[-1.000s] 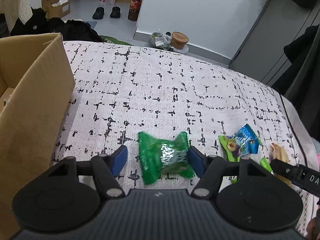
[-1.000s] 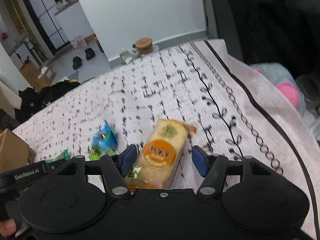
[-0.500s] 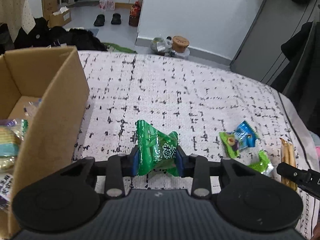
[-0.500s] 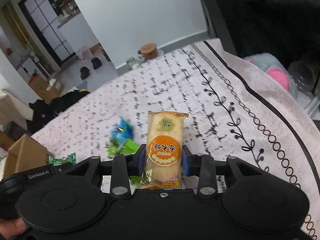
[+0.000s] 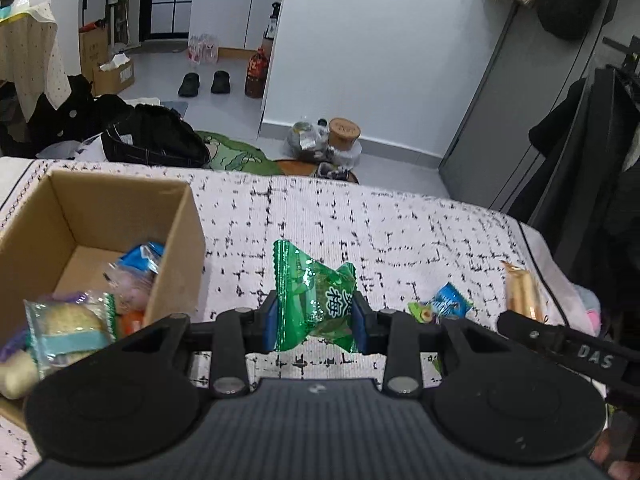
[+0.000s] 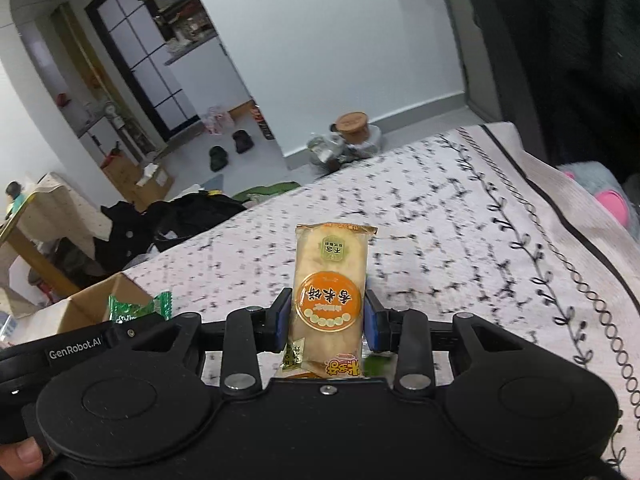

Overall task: Organize snacks
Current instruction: 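Carry the green packet and cake over the box and open both grippers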

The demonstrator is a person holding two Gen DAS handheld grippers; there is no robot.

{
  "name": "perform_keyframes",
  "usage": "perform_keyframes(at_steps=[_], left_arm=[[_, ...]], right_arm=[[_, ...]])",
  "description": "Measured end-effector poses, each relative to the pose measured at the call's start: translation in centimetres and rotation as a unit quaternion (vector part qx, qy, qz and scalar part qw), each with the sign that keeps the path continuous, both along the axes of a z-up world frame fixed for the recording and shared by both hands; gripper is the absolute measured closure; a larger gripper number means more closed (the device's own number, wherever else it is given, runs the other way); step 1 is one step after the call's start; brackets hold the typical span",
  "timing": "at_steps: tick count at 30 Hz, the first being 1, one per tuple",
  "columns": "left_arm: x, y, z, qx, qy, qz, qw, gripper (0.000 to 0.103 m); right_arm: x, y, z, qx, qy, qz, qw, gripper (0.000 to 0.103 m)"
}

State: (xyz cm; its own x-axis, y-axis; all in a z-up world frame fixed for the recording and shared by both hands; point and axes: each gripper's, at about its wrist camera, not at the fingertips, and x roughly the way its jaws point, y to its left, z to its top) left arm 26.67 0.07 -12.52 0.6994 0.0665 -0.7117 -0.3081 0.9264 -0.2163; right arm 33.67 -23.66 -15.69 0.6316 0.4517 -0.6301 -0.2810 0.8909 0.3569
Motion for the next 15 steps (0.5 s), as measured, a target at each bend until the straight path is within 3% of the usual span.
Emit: perform_keyframes(at_steps=[15], left_arm=[[-2.5,3.2,2.9,-0.003,-0.027,0.023,0.9994,0.068]], right_arm=[[-1.4,4.3,2.2,0.019,-0.025,0.046,0.998,0.068]])
